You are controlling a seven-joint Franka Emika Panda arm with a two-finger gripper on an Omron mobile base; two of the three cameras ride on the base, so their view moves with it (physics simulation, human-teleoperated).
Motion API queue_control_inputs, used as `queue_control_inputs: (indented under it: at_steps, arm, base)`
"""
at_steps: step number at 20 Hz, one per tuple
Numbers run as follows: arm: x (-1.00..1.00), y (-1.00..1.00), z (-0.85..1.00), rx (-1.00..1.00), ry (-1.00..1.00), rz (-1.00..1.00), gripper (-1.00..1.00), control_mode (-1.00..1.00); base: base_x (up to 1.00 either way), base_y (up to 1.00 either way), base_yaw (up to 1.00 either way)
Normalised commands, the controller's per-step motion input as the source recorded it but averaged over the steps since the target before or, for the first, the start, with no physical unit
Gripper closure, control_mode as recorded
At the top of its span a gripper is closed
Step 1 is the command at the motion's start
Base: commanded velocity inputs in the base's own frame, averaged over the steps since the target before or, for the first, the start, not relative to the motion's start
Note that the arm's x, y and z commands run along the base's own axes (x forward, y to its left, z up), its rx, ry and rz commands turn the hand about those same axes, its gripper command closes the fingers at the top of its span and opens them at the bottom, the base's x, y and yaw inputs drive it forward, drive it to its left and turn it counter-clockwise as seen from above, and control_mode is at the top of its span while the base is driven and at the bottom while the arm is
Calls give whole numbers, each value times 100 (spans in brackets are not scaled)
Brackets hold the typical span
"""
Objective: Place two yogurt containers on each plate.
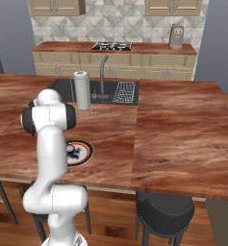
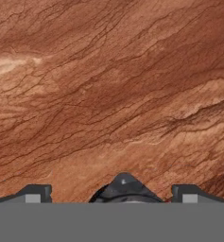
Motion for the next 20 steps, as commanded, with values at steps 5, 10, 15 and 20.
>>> queue_control_inputs:
  at_steps: [5,10,15,20]
  arm:
    - [-22,-1,-11,0,0,-7,-100,-100]
    - [-22,-1,-14,0,0,-7,-100,-100]
    - [-20,0,-4,0,0,-6,-100,-100]
    - [-6,0,-15,0,1,-5,100,-100]
  base:
    - [0,0,0]
    - [0,0,0]
    - [0,0,0]
    - [0,0,0]
